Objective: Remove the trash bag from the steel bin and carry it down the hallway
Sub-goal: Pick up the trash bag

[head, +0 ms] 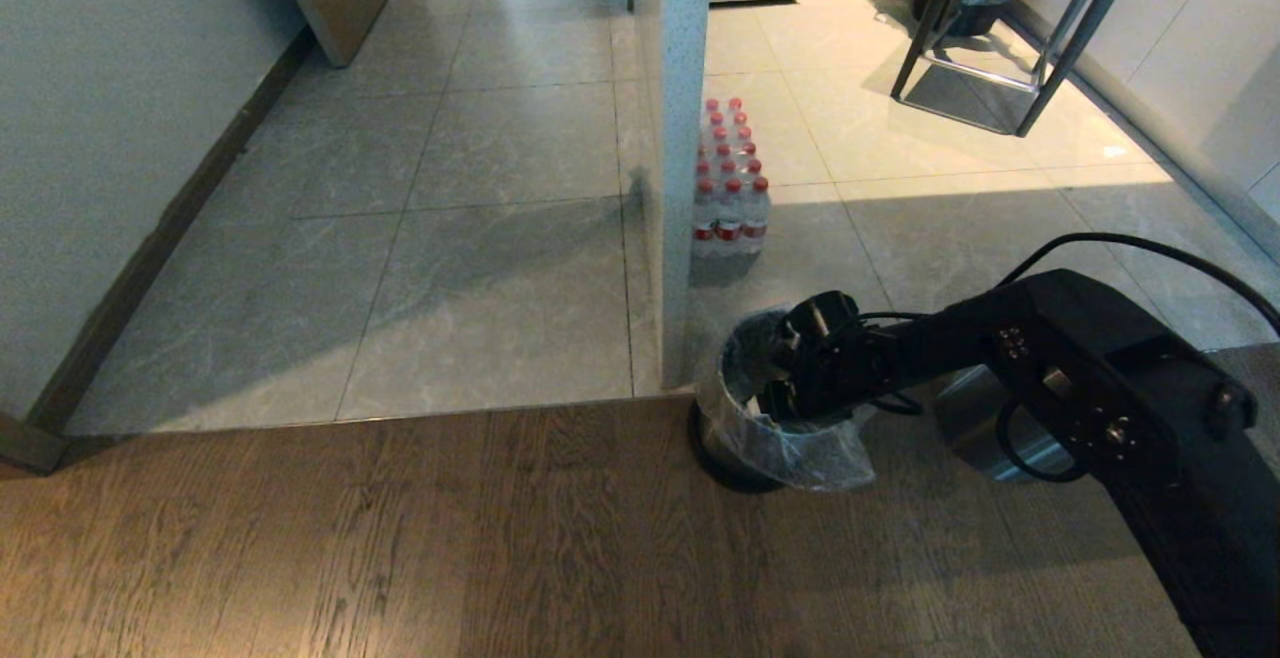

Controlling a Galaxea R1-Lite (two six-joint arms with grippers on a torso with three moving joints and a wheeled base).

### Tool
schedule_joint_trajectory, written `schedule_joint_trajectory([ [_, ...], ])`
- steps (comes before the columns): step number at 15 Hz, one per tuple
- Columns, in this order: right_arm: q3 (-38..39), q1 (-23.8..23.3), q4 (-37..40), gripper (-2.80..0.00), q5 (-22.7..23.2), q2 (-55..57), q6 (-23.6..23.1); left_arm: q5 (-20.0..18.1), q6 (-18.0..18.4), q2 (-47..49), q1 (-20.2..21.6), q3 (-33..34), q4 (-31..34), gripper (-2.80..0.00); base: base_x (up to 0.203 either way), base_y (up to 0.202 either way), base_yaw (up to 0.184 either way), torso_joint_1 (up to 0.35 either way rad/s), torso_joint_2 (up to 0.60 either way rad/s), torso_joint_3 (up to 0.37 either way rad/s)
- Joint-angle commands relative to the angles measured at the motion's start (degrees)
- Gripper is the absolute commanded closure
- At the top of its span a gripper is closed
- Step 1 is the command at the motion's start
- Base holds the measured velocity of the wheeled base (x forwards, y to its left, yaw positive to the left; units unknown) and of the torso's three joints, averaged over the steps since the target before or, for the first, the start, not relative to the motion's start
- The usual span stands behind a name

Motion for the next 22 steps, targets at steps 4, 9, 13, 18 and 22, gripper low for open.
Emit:
schedule_joint_trajectory([
  [4,-4.8,0.1,-0.3,-2.80,0.1,5.0,0.0,0.0,0.0,0.0,0.0,0.0,0.0,0.00,0.000,0.000,0.000,0.000,0.00,0.000],
  [9,-7.3,0.1,-0.4,-2.80,0.1,6.2,0.1,0.0,0.0,-0.1,0.0,0.0,0.0,0.00,0.000,0.000,0.000,0.000,0.00,0.000],
  [13,-7.0,0.1,-0.3,0.00,0.0,4.6,-0.3,0.0,0.0,0.0,0.0,0.0,0.0,0.00,0.000,0.000,0.000,0.000,0.00,0.000],
  [18,-5.2,0.1,0.5,0.00,-0.1,1.4,0.3,0.0,0.0,0.0,0.0,0.0,0.0,0.00,0.000,0.000,0.000,0.000,0.00,0.000],
  [22,-2.5,0.0,0.8,0.00,-0.1,-3.3,0.4,0.0,0.0,0.0,0.0,0.0,0.0,0.00,0.000,0.000,0.000,0.000,0.00,0.000],
])
